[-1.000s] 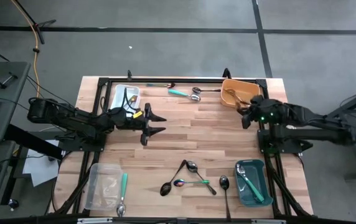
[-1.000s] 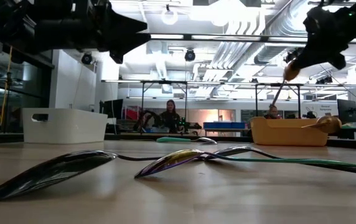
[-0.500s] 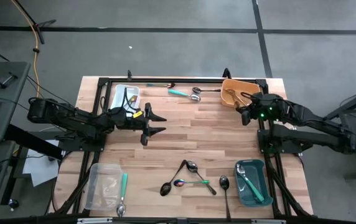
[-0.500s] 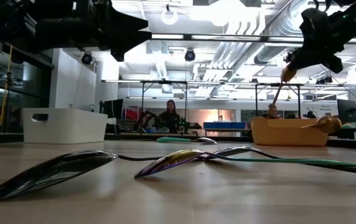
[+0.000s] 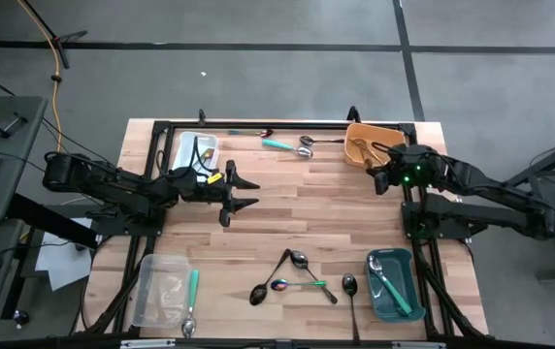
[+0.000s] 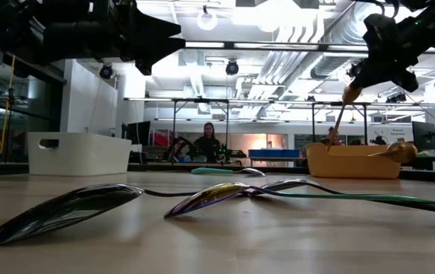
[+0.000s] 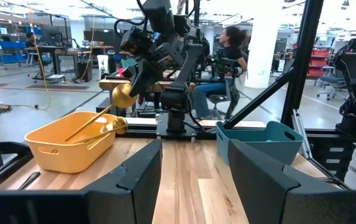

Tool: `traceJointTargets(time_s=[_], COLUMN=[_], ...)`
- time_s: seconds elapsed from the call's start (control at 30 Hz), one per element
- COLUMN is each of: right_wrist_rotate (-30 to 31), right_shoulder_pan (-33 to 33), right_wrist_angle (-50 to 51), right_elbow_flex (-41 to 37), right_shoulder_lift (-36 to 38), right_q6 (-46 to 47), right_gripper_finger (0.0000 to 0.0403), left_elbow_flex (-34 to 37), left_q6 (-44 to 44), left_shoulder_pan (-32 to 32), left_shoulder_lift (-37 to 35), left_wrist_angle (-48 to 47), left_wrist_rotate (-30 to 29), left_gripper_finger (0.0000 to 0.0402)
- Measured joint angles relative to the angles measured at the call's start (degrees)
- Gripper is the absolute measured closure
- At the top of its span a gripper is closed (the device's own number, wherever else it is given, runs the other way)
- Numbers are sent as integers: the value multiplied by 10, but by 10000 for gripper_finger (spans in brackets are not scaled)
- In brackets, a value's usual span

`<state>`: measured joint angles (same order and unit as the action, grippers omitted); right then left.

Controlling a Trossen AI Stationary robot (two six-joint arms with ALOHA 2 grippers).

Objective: Sort silverware by color (type)
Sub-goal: Put the gold spoon into the yellow bin

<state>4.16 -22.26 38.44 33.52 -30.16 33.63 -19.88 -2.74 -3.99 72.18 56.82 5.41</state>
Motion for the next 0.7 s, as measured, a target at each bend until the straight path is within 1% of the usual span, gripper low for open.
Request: traceJointTargets(time_s=[0.7], right_wrist_rotate=[-8], right_shoulder_pan=[0], right_wrist_angle=[-2], right_elbow_flex=[0], right_shoulder_lift=[-3], right_q6=[11], right_gripper_finger=[403], left_elbow_flex=[0], left_q6=[0], left_shoulder_pan=[0], left_shoulder_lift=[0], left_wrist_angle=[0], left_wrist_rotate=[0], left_gripper_finger=[225])
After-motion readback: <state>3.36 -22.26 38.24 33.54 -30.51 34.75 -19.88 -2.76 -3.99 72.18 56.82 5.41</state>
